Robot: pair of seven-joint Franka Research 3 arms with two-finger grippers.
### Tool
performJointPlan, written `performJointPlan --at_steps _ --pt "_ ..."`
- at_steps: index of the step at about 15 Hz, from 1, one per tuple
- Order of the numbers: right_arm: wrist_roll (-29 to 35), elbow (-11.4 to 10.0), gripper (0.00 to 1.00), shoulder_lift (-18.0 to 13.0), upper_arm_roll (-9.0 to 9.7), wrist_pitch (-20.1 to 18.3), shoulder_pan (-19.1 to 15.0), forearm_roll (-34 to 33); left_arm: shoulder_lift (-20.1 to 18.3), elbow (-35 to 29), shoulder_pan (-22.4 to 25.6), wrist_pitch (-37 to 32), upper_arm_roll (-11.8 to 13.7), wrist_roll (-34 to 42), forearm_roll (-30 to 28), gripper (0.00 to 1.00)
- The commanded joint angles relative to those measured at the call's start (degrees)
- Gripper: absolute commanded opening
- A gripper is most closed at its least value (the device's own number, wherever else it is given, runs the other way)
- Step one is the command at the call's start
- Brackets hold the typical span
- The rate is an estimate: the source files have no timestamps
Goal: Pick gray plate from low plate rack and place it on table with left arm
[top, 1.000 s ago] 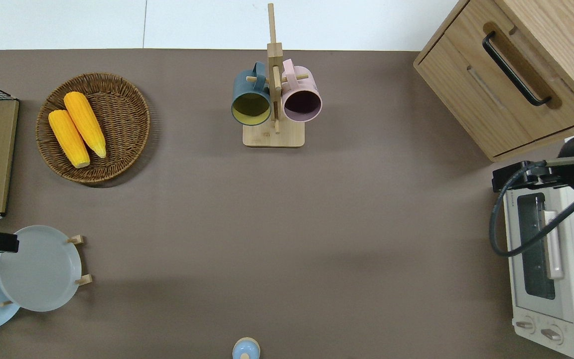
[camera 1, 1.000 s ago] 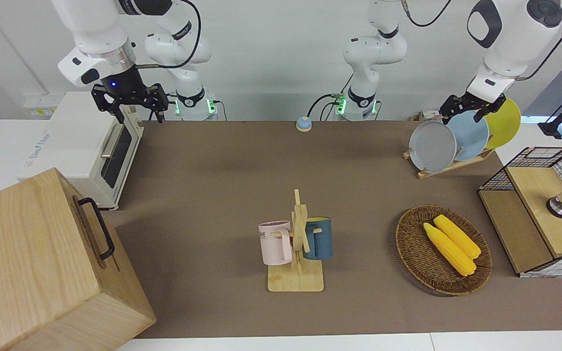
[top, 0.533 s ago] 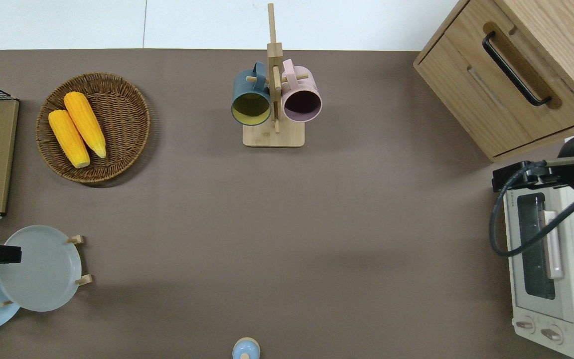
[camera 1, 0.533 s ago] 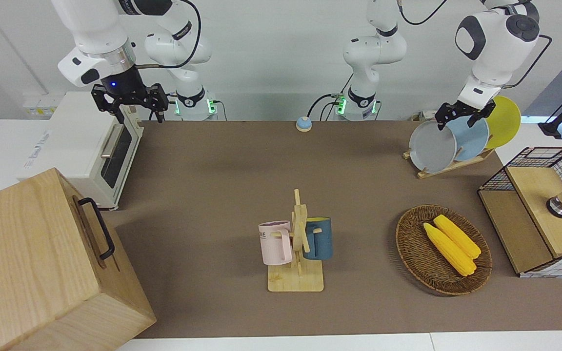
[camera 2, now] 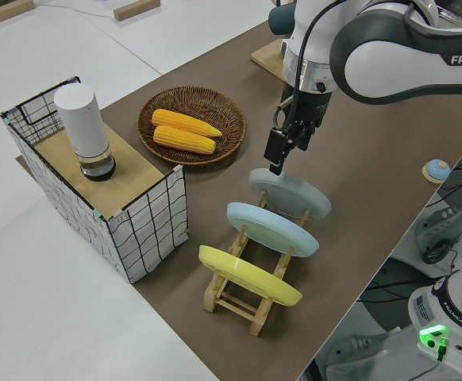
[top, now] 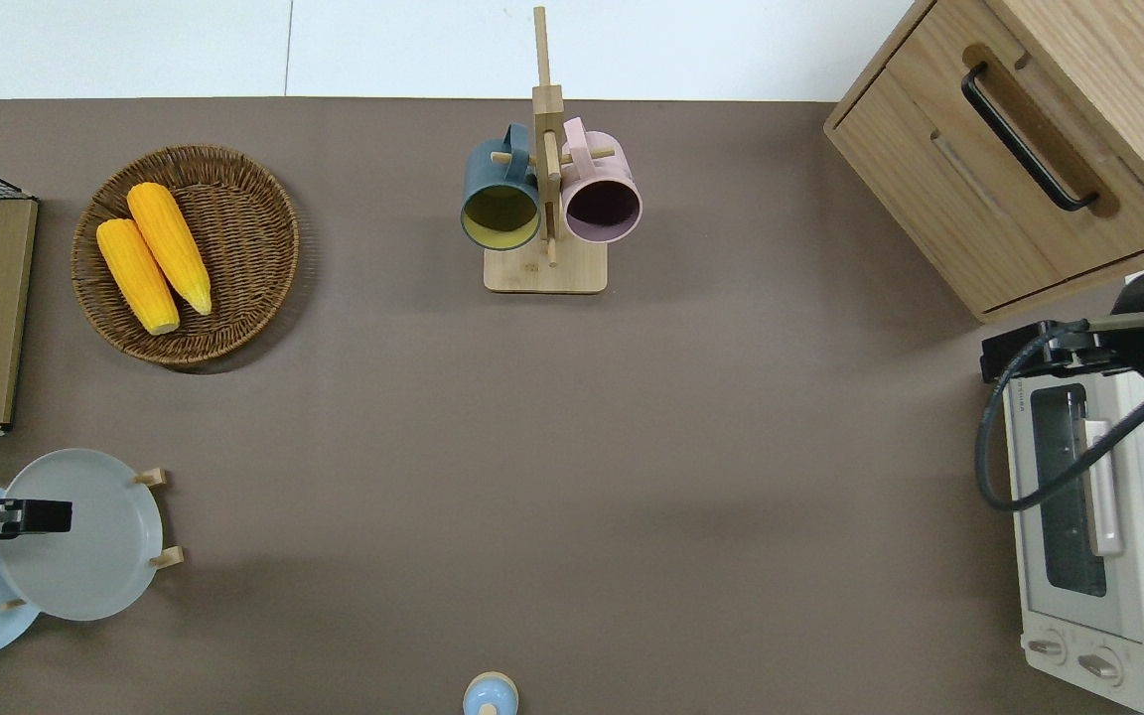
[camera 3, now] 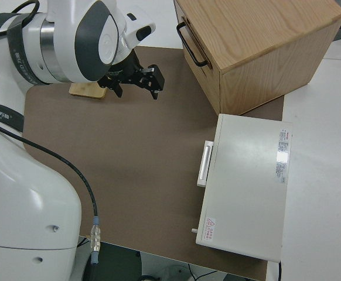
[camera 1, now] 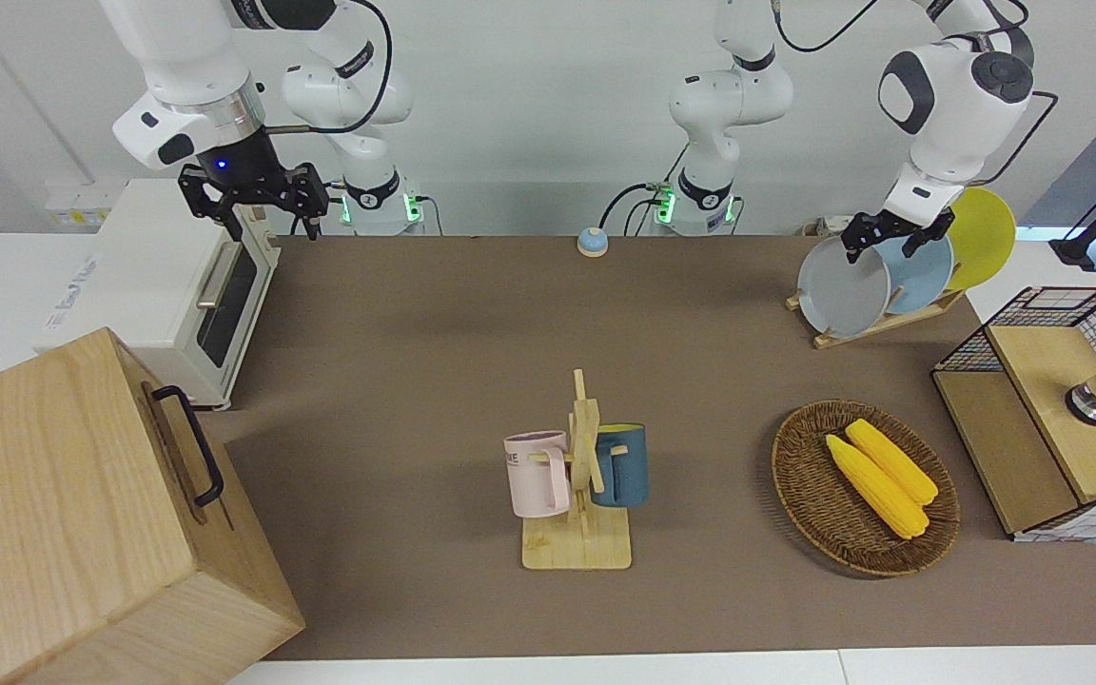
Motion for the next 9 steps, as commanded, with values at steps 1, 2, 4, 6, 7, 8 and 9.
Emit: performJointPlan --at_steps 1,2,4,6,7,8,9 --pt "0.2 0.4 0.983 0.0 -0.34 -0.1 0.4 0.2 -2.9 -5.7 1.7 5.3 -0.2 0.4 0.9 1.00" --pt "0.2 0.4 0.983 0.0 -0.34 -0.1 0.4 0.2 -2.9 -6.2 1.7 6.0 -0.2 0.4 0.9 1.00" --pt "0.2 0.4 0.983 0.0 -0.34 -0.1 0.4 0.2 -2.9 -6.7 1.9 6.7 -0.2 0.4 0.9 1.00" --pt "0.2 0.4 0.983 0.0 -0.34 -0.1 0.4 0.2 -2.7 -6.9 2.3 7.5 -0.2 0.4 1.4 1.00" --pt "0.2 0.4 0.983 0.0 -0.34 -0.1 0.4 0.2 -2.6 -7.4 2.3 8.0 -0.2 0.4 1.6 0.99" --pt "0.2 0.4 0.983 0.0 -0.34 -0.1 0.4 0.2 -2.7 -7.4 2.3 8.0 -0.2 0.4 2.1 0.99" --pt "0.2 0.4 0.983 0.0 -0.34 -0.1 0.4 0.2 -2.7 -7.5 2.3 8.0 -0.2 0.4 2.1 0.99"
